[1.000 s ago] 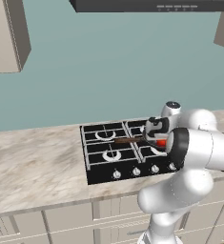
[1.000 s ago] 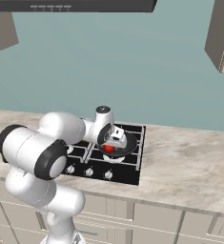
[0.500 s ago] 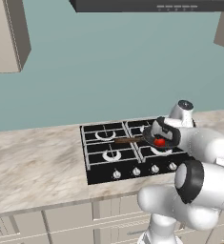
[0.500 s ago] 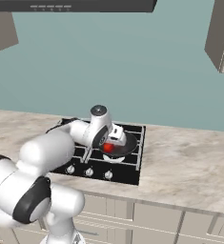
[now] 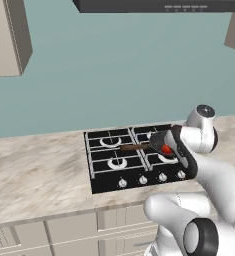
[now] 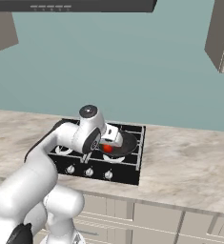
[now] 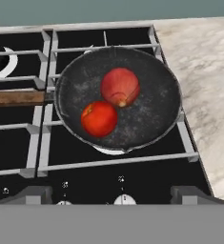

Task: Place the pan on the front right burner on the stove. Then place the tomato and the onion in the pan and turn on the front right burner.

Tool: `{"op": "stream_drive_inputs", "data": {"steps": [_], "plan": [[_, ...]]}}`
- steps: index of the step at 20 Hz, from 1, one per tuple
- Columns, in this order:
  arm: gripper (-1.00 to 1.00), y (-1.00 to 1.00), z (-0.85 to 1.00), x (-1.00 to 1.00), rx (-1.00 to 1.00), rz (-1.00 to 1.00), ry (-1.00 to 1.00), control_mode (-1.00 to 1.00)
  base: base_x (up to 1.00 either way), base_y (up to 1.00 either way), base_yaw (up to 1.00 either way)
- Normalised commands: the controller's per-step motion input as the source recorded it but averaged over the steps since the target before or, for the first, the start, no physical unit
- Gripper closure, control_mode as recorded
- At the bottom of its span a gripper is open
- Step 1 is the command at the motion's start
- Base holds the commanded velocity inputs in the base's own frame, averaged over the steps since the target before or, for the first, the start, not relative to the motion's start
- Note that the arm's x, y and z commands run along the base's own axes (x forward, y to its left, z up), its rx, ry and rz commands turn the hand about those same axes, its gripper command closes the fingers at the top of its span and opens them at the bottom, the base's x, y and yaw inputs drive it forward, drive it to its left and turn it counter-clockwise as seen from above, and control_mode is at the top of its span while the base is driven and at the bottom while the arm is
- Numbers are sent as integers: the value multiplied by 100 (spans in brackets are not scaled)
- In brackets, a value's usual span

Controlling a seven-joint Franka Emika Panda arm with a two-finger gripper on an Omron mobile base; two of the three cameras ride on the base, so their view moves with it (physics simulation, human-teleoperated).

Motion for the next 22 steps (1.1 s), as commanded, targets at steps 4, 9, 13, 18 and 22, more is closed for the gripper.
{"op": "stream_drive_inputs", "data": {"steps": [4,9,13,18,22], "plan": [[-100,0,18,-46,4,0,12,-100,0,0,0],[-100,0,1,-36,8,0,14,-100,0,0,0],[-100,0,-9,-6,1,0,4,-100,0,0,0],[-100,-2,-26,-1,0,0,0,-100,0,0,0],[-100,-8,-36,-12,0,0,0,-100,0,0,0]]}}
